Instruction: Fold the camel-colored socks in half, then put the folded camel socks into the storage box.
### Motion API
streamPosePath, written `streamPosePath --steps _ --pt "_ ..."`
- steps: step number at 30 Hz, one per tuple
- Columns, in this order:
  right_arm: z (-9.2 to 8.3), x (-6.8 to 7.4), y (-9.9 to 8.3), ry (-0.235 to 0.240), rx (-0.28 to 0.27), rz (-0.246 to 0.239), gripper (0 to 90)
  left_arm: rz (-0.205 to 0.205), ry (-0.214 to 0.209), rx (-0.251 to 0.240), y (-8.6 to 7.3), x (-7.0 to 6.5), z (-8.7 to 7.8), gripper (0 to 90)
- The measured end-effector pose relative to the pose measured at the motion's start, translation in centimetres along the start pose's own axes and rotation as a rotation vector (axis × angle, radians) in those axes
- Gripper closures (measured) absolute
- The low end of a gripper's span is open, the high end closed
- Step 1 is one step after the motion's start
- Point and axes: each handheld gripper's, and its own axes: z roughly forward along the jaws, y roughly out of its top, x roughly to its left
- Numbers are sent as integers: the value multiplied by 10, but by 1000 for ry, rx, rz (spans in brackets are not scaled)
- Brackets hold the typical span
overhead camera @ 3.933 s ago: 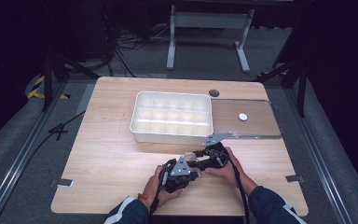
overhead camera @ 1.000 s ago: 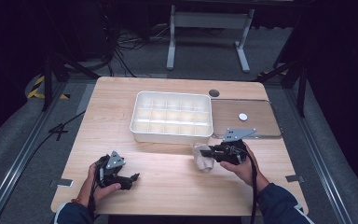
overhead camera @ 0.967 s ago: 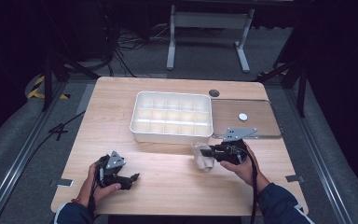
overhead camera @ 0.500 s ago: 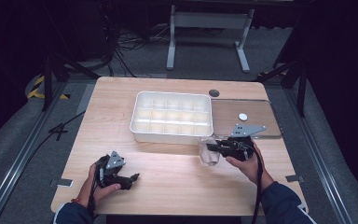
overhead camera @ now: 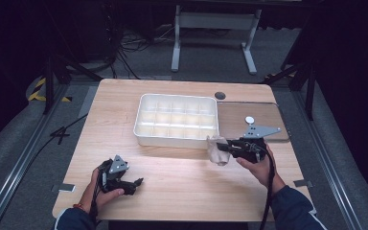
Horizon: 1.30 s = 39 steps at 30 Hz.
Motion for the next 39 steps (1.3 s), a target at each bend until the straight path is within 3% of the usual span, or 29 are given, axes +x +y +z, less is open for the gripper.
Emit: streamPosePath --steps 10,25,39 --pt "-17 -7 6 -42 -52 4 788 15 -4 2 0 1 0 141" --pt "-21 -13 11 -66 -87 7 787 11 -8 2 0 1 0 137" --pt "-19 -12 26 -105 -93 -43 787 10 4 2 0 0 0 138"
